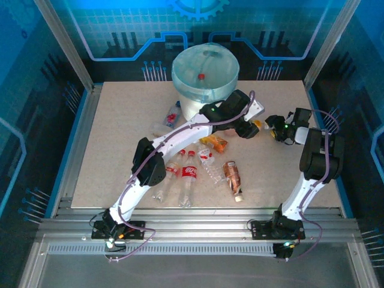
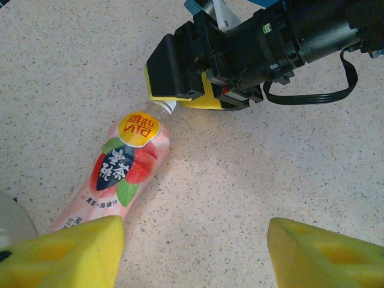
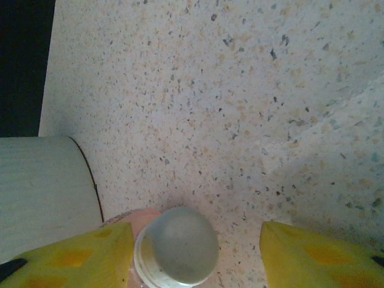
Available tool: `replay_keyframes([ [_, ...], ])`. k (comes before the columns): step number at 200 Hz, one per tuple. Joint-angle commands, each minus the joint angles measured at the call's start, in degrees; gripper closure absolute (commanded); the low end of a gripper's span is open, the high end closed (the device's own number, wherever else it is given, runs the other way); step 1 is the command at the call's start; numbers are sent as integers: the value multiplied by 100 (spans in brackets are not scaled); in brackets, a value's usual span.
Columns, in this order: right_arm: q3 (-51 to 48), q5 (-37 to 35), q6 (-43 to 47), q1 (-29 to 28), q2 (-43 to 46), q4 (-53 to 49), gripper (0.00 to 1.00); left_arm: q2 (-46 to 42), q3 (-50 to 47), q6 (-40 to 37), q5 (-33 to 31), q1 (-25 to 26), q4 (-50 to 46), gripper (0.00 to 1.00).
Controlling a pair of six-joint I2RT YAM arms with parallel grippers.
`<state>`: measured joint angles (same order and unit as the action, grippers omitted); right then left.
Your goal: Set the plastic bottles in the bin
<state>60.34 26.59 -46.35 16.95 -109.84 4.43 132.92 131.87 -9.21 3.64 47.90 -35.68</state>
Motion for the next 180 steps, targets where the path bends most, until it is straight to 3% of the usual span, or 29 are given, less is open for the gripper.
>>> replay_keyframes([
  [1, 197, 227, -132, 28, -175, 133, 42, 111, 189, -95, -83, 9, 44, 35],
  [156, 154, 615, -516, -34, -372, 586, 58, 147, 197, -54, -87, -34, 37, 35],
  [180, 136, 596, -543, -42, -327, 561, 53, 140, 207, -54, -117, -35, 24, 35],
])
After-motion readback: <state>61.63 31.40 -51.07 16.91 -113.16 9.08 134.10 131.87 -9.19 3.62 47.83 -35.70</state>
